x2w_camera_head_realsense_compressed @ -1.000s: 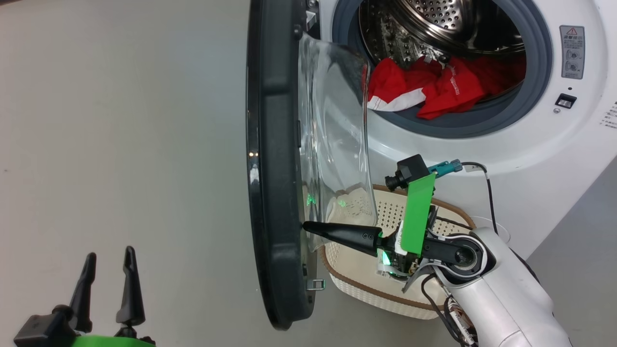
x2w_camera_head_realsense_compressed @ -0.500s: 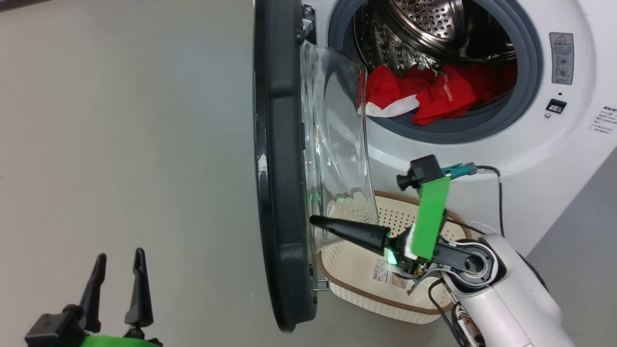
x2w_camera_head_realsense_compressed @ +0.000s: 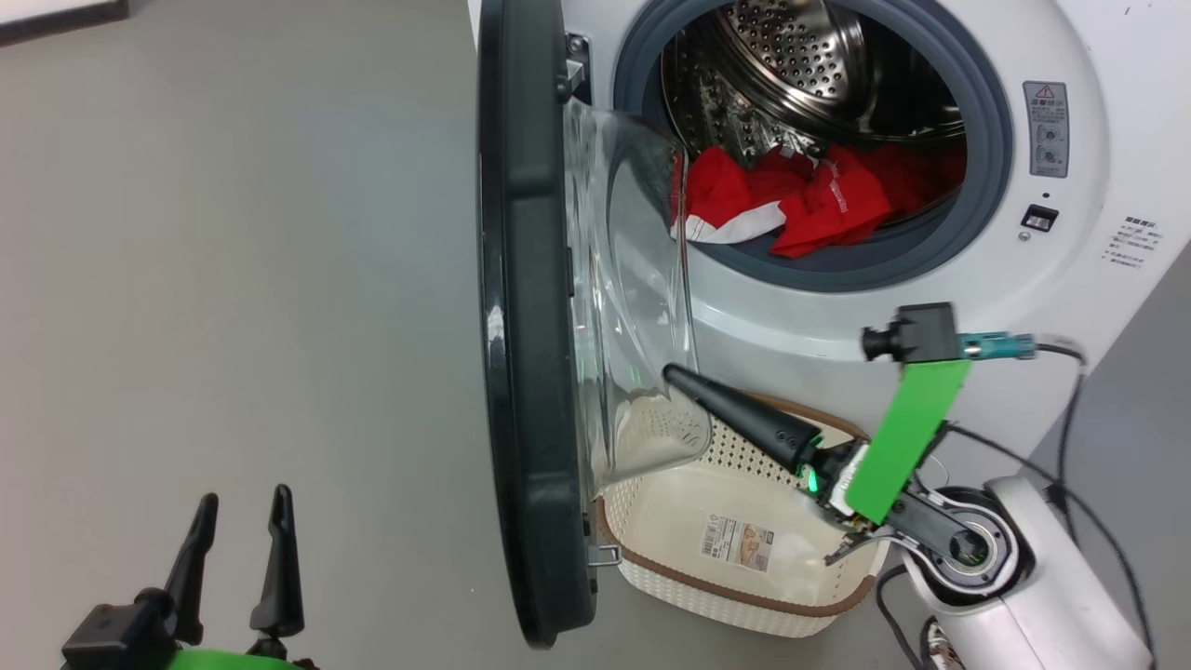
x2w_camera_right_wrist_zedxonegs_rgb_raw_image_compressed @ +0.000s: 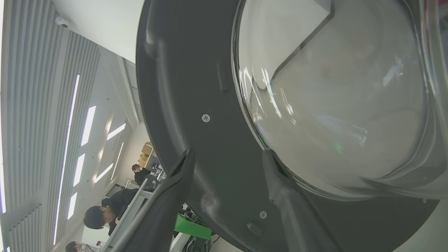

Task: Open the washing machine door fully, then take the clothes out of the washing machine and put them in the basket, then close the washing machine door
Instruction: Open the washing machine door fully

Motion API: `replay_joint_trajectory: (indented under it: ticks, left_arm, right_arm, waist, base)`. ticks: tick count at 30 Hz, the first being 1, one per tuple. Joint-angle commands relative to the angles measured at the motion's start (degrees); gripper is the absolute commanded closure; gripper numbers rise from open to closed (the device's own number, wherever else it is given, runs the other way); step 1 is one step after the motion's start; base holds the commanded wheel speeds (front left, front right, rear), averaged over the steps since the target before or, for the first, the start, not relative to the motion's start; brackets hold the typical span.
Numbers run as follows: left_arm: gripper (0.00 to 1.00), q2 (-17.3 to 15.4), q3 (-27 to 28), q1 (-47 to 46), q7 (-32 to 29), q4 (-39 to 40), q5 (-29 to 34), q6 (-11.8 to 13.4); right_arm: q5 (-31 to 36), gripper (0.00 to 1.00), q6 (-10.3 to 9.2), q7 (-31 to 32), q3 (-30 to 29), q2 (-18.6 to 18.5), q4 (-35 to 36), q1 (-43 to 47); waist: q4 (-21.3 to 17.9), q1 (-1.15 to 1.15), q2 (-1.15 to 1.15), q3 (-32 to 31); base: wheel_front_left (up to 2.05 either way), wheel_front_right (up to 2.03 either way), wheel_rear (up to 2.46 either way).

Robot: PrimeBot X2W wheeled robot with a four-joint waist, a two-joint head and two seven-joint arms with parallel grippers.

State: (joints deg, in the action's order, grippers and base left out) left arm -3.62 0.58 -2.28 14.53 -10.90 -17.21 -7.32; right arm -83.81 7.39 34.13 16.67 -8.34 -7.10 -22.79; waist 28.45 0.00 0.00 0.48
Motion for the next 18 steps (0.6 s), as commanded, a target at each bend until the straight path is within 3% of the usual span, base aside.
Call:
replay_joint_trajectory:
  ticks: [1,3,11,18]
  left_arm:
    - [0.0,-1.4,1.9,-0.4,0.5,1.3,0.1,-0.2]
    - [0.0,-1.4,1.9,-0.4,0.5,1.4,0.1,-0.2]
    - [0.0,-1.5,2.1,-0.1,0.5,2.1,0.1,-0.2]
    - [0.0,-1.4,2.0,0.2,0.5,2.7,-0.1,-0.2]
  right_arm:
    - [2.3,0.0,0.1,-2.4,0.6,-0.5,3.2,0.4]
    - [3.7,0.0,0.1,-4.2,0.8,-1.0,4.2,0.9]
    - [13.1,0.0,0.1,-20.7,2.4,-5.1,8.4,4.6]
    - [24.1,0.0,0.1,-36.8,6.2,-8.7,5.1,6.1]
  waist:
    - [-0.2,0.0,0.0,-0.1]
    - [-0.3,0.0,0.0,-0.1]
    - [-1.2,0.0,0.0,0.0]
    - [-1.7,0.0,0.0,0.0]
  base:
    - [0.0,0.0,0.0]
    - [0.0,0.0,0.0]
    - [0.0,0.0,0.0]
    - [0.0,0.0,0.0]
